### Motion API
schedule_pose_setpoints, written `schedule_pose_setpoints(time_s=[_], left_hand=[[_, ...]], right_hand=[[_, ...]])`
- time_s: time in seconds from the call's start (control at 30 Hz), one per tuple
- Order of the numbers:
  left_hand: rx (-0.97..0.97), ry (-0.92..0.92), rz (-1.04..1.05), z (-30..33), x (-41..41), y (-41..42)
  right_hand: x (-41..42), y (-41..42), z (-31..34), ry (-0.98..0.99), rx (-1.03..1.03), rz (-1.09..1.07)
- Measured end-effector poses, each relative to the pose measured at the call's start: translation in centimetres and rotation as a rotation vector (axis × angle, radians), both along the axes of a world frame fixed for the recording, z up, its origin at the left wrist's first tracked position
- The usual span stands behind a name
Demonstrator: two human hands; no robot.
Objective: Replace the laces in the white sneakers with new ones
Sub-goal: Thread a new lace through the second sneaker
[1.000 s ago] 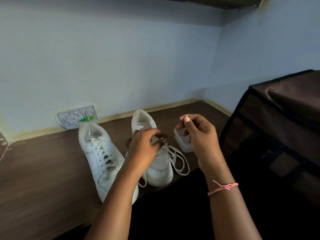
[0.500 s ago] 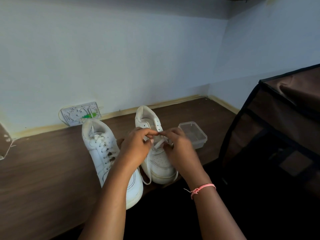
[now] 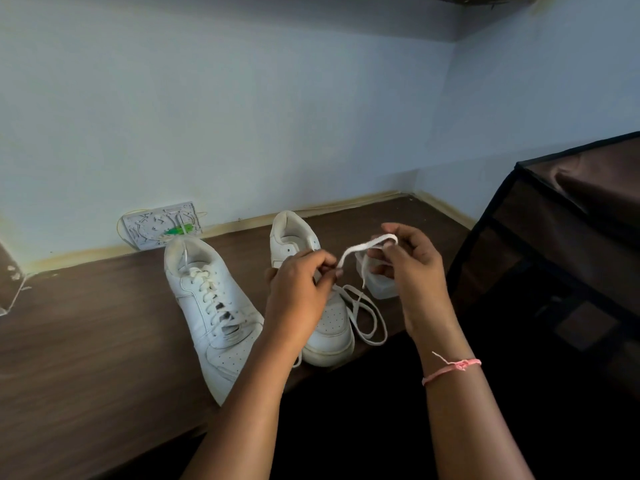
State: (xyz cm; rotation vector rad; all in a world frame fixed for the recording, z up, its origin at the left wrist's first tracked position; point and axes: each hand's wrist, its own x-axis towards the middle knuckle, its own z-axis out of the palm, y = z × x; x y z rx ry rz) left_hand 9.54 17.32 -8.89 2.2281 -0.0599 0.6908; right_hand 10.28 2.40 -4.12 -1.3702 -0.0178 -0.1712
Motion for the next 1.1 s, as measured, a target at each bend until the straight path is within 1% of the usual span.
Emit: schedule_pose_setpoints(time_s=[0.03,0.1,0.17,0.2,0.3,0.37,0.47,0.53,0.6,0.67,0.7,0.77,0.8,0.87,0.9,0.93,1.0,1.1], left_hand=[[-0.041,-0.054,0.000,0.1,0.2,0.0],[-0.151,-0.129,-0.044,0.7,0.3,-0.3],[-0.245,-0.177,-0.118,1.6,0.1,-0.6],[-0.263,-0.202,-0.150,2.2,-0.2,-0.8],[-0.239,-0.254,-0.194,3.4,-0.9,-0.6],[-0.168,-0.169,-0.138,2.9,-0.6,0.8],[0.078,0.105,-0.020,0.6,0.0,2.4],[0.245,0.230,0.025,-0.7,0.1,2.3],[0.306,0.241,0.051,-1.2,0.3,2.0],[0.291,0.176,0.086,-1.1,0.3,1.7],[0.264,0.142,0.104,-1.0,0.4,1.5],[0.181,0.088,0.119,-1.0,0.6,1.1],[0.130,0.057,0.108,-1.0,0.7,0.9],[0.011,-0.024,0.058,-0.7,0.8,0.7],[-0.044,-0.058,0.036,-0.3,0.8,0.5],[-0.091,-0.086,0.011,0.0,0.9,0.4],[-0.186,-0.144,-0.058,0.7,0.8,-0.2],[-0.256,-0.213,-0.088,1.2,0.7,-0.7]], right_hand=[[0.1,-0.2,-0.3,-0.012,-0.153,0.019],[0.1,-0.1,-0.8,-0.053,-0.447,0.145],[-0.1,0.7,-1.2,-0.086,-0.649,0.223],[-0.1,1.2,-1.4,-0.118,-0.698,0.209],[-0.2,1.9,-1.5,-0.209,-0.669,0.101],[-0.1,1.6,-1.3,-0.177,-0.580,0.016],[0.0,0.9,-0.6,-0.081,-0.293,-0.039],[-0.1,0.6,0.2,-0.080,-0.066,-0.070],[-0.1,-0.1,1.2,-0.106,0.144,-0.143],[0.1,-1.2,1.4,-0.117,0.240,-0.207],[0.3,-1.6,1.3,-0.103,0.224,-0.211],[0.6,-1.9,0.7,-0.050,0.104,-0.130],[0.7,-1.9,0.3,-0.022,-0.003,-0.064],[0.8,-1.3,-0.8,0.009,-0.288,0.076],[0.8,-0.7,-1.3,0.001,-0.408,0.140],[0.7,-0.1,-1.7,-0.020,-0.485,0.191],[0.4,1.2,-2.3,-0.073,-0.541,0.238],[0.3,2.2,-2.3,-0.098,-0.489,0.187]])
